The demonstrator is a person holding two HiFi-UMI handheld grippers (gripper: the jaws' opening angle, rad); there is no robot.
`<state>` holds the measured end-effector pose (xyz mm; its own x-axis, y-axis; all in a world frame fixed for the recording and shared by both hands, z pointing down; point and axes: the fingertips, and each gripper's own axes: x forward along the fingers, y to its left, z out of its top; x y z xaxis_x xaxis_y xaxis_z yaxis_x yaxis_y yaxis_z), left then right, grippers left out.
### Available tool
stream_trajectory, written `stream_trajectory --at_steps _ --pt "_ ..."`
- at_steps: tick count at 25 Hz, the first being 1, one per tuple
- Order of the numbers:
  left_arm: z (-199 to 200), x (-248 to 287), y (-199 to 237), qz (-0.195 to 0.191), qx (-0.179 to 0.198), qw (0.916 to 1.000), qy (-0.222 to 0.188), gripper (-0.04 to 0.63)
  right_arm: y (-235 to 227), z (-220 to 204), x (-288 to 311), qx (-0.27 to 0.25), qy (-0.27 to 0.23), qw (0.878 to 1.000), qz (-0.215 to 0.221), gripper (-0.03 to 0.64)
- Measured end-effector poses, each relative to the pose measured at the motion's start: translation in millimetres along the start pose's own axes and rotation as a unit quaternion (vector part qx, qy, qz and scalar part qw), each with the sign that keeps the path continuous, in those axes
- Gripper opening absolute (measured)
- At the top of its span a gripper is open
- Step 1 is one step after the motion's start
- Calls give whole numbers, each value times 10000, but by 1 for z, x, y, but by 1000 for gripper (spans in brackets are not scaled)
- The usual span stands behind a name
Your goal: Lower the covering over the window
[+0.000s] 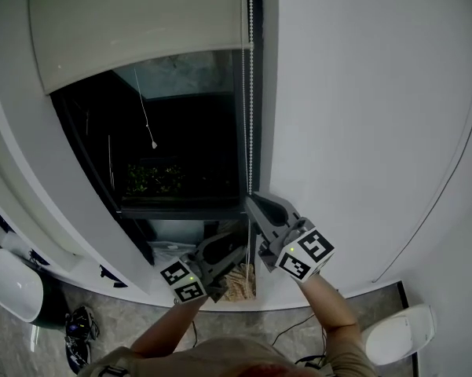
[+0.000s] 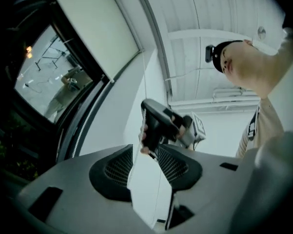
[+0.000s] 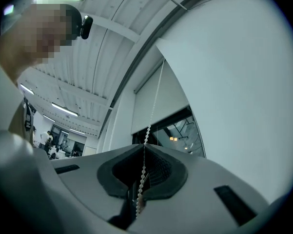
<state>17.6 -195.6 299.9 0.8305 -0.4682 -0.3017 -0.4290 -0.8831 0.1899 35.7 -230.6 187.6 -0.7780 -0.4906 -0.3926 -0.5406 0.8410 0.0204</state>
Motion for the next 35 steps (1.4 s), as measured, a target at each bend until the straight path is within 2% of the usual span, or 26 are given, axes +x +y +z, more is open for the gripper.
stream_trajectory --at_steps 2,4,7,10,17,22,30,31,33,35 --pt "29 1 -1 133 234 9991 -329 167 3 -15 -11 111 204 9997 88 15" --pt "56 9 -6 174 673 9963 -502 169 7 -32 -23 246 386 9988 148 15" --pt "81 28 -13 165 1168 9915 -554 169 9 -39 -35 417 401 9981 213 15" --pt "89 47 -17 143 1311 9898 -530 169 10 -34 -42 396 313 9983 283 15" --pt "80 66 -26 116 1158 9926 -342 168 20 -26 -52 529 139 9973 488 14" --pt "82 72 -29 29 1101 9933 -344 167 18 -24 -57 507 96 9978 409 15" --pt "115 76 -22 -293 1073 9930 -385 167 35 -50 -39 520 298 9979 250 15" --pt "118 73 -20 -314 1046 9933 -377 155 39 -52 -36 531 299 9979 212 15" --pt "123 66 -19 -372 987 9938 -346 89 48 -53 -31 524 290 9981 145 15" --pt "127 60 -19 -491 973 9936 -302 68 56 -53 -27 457 288 9985 57 15"
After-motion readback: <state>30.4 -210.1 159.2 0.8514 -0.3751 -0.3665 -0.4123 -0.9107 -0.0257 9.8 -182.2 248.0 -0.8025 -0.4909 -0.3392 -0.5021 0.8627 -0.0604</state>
